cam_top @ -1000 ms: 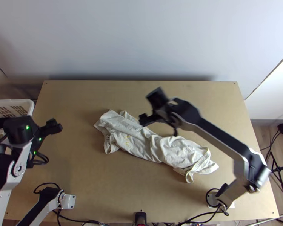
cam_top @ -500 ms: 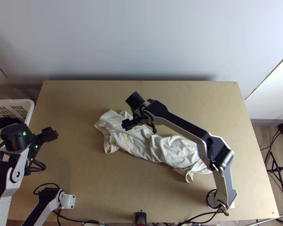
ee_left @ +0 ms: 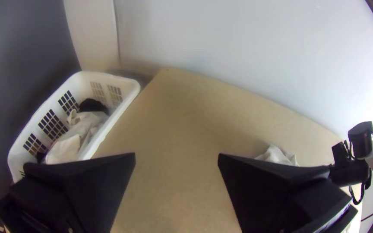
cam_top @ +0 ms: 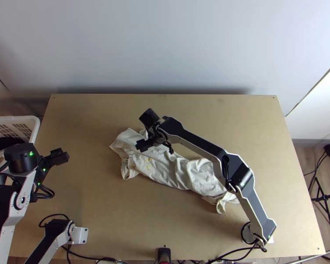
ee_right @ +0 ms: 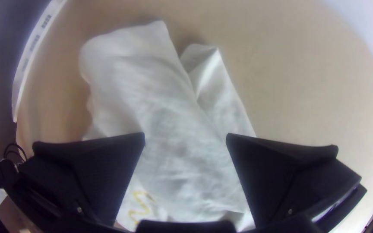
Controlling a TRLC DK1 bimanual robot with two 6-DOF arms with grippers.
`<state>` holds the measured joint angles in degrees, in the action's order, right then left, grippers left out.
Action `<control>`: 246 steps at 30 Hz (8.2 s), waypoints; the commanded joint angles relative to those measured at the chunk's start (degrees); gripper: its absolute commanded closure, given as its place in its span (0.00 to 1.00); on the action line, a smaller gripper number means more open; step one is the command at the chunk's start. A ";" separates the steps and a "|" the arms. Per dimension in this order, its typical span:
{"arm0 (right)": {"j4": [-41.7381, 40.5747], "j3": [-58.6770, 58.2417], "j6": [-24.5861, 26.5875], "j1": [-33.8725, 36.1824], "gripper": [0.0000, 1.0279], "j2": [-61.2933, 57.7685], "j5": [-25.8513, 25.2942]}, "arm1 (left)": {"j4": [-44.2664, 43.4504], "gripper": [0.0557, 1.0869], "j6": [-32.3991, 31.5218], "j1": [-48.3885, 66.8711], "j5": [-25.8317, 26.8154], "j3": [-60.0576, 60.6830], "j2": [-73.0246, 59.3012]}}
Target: Fold the t-shirt
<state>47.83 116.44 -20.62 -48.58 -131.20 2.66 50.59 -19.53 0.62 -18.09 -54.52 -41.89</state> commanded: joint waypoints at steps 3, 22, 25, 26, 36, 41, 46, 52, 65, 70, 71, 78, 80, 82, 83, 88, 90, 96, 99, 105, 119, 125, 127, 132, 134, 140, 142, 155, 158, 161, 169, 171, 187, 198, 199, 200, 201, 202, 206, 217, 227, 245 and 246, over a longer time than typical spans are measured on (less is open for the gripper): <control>0.07 2.65 0.50 0.41 0.34 -3.28 0.16 | 0.04 0.09 0.02 0.34 -0.02 0.38 0.40; 2.26 3.18 6.21 0.76 0.97 4.28 -3.97 | -0.75 0.09 -0.07 1.31 1.04 0.47 0.67; 2.26 3.53 6.30 1.82 0.97 8.41 -5.03 | -1.02 0.09 -0.16 1.31 1.48 0.38 0.67; 2.26 3.70 6.30 2.35 0.97 10.00 -5.64 | -1.19 0.09 -0.25 1.40 1.56 0.38 0.67; 5.60 6.96 7.88 8.76 0.97 21.68 -9.69 | -2.86 0.09 -3.06 6.32 1.91 0.91 0.23; 9.65 11.61 7.88 10.87 0.97 25.73 -11.88 | -3.83 0.09 -4.46 8.87 1.91 1.00 -0.12; 10.00 16.27 12.71 9.64 0.97 29.24 -18.21 | -4.36 0.09 -4.82 10.89 1.91 0.91 -0.12; 3.14 16.71 24.31 3.49 0.97 34.69 -27.88 | -4.97 0.09 -4.46 14.05 1.91 0.29 -0.30; -32.19 16.45 62.46 -13.12 0.97 37.50 -44.14 | -5.41 0.09 -4.99 16.87 1.91 -1.55 -0.12; -40.28 16.71 70.90 -15.58 0.97 34.87 -44.14 | -5.15 0.09 -4.99 18.19 1.91 -1.64 0.23; -40.36 16.71 71.16 -16.02 0.97 34.17 -44.14 | -5.15 0.09 -4.99 18.71 1.91 -1.55 0.23; -40.71 16.18 69.66 -16.90 0.97 31.62 -44.23 | -5.06 0.09 -4.99 20.82 1.91 -1.20 0.14; -40.63 15.22 69.23 -16.90 0.97 31.62 -44.49 | -4.71 0.09 -4.99 21.96 2.53 -0.76 0.14; -40.54 14.69 68.70 -16.90 0.97 31.53 -44.58 | -3.65 0.09 -5.70 23.28 4.55 -0.76 0.05; -40.54 14.60 68.61 -16.90 0.97 31.44 -44.58 | -3.04 0.09 -6.40 23.81 6.05 -0.85 -0.04; -40.54 14.25 67.91 -16.90 0.97 31.09 -45.19 | -2.60 0.09 -10.27 27.15 10.88 -3.31 -2.94; -40.54 13.90 67.82 -16.90 0.97 31.09 -45.28 | -3.92 0.09 -10.27 29.00 10.79 -4.54 -4.96; -40.54 13.81 67.91 -16.90 0.97 30.83 -45.55 | -10.25 0.09 -9.74 31.98 10.79 -5.51 -12.43; -40.45 13.81 67.91 -16.81 0.97 30.83 -45.99 | -13.59 0.09 -9.91 33.74 10.79 -5.51 -15.59; -39.92 13.81 68.00 -16.64 0.97 31.00 -47.22 | -19.30 0.09 -9.47 35.50 9.65 -4.54 -21.04; -39.92 13.72 68.35 -16.11 0.97 30.39 -48.10 | -20.53 0.06 -8.16 43.76 9.30 -6.12 -25.00; -39.92 13.64 68.35 -15.85 0.97 29.86 -48.27 | -18.51 0.06 -8.07 47.80 9.47 -6.30 -23.50; -39.92 13.46 68.35 -15.76 0.97 29.86 -48.36 | -18.60 0.06 -8.07 48.60 9.74 -6.39 -23.77; -39.92 13.37 68.35 -15.67 0.97 29.86 -48.36 | -20.18 0.06 -6.84 49.74 9.74 -7.09 -26.05; -39.92 13.37 68.43 -15.58 0.97 29.86 -48.45 | -21.41 0.06 -6.40 50.00 9.56 -7.62 -27.28; -39.92 13.37 68.79 -15.58 0.97 29.95 -48.71 | -26.07 0.06 -4.64 49.39 6.31 -8.14 -31.32; -39.92 13.46 68.87 -15.50 0.97 30.03 -48.71 | -26.15 0.07 -4.29 48.95 5.96 -8.14 -32.38; -39.75 13.37 68.96 -15.58 0.97 30.30 -50.29 | -33.27 0.61 -3.06 47.54 4.73 -5.42 -33.79; -39.13 13.11 68.96 -15.50 0.97 30.39 -50.73 | -33.89 0.62 -2.88 47.72 4.82 -5.51 -34.31; -39.04 12.93 68.96 -15.41 0.97 30.39 -51.08 | -35.47 0.93 -2.44 47.63 4.55 -5.51 -34.58; -39.04 13.11 68.96 -13.91 0.97 30.47 -52.67 | -31.60 0.96 0.02 43.15 3.32 -6.12 -26.93; -39.04 13.11 68.87 -13.03 0.97 30.65 -53.28 | -30.72 0.96 0.72 40.07 3.32 -6.21 -24.03; -39.31 13.11 69.75 -8.82 0.97 34.52 -56.01 | -25.19 0.96 1.07 14.41 3.58 -25.99 -16.47; -40.36 13.81 71.42 -9.61 0.97 36.10 -55.92 | -25.54 0.96 1.16 2.80 3.50 -51.39 -24.38; -40.36 13.81 71.51 -9.96 0.97 36.19 -55.92 | -25.36 0.96 1.25 2.45 3.50 -53.32 -24.82; -40.28 13.81 71.69 -10.57 0.97 36.27 -55.92 | -25.28 0.96 1.34 2.37 3.50 -54.99 -25.17; -40.28 13.72 72.04 -11.19 0.97 36.27 -55.92 | -25.19 0.96 1.69 2.37 3.50 -56.48 -25.44; -40.19 13.55 72.48 -11.89 0.97 36.45 -55.92 | -25.19 0.96 2.39 2.37 3.50 -57.71 -25.52; -37.37 12.49 73.62 -14.97 0.97 36.89 -56.01 | -25.63 0.96 3.88 2.19 3.41 -60.61 -25.26; -19.18 2.21 64.04 -17.69 0.97 37.77 -55.92 | -23.08 0.96 4.50 2.98 4.02 -47.78 -21.83; -7.32 -10.89 38.29 -9.17 0.97 40.32 -49.06 | -32.13 0.96 4.59 10.98 2.88 -26.25 -22.10; 9.56 -32.24 16.32 -2.31 0.97 42.95 -14.52 | -35.38 0.96 6.61 20.30 -0.63 -9.90 -22.89; 9.65 -33.47 15.17 -2.84 0.97 43.04 -13.29 | -35.21 0.96 6.70 20.30 -0.63 -8.76 -21.83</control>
<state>53.28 92.31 0.73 -50.70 -89.12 -22.28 15.44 -13.45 19.11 -18.26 -69.69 -66.74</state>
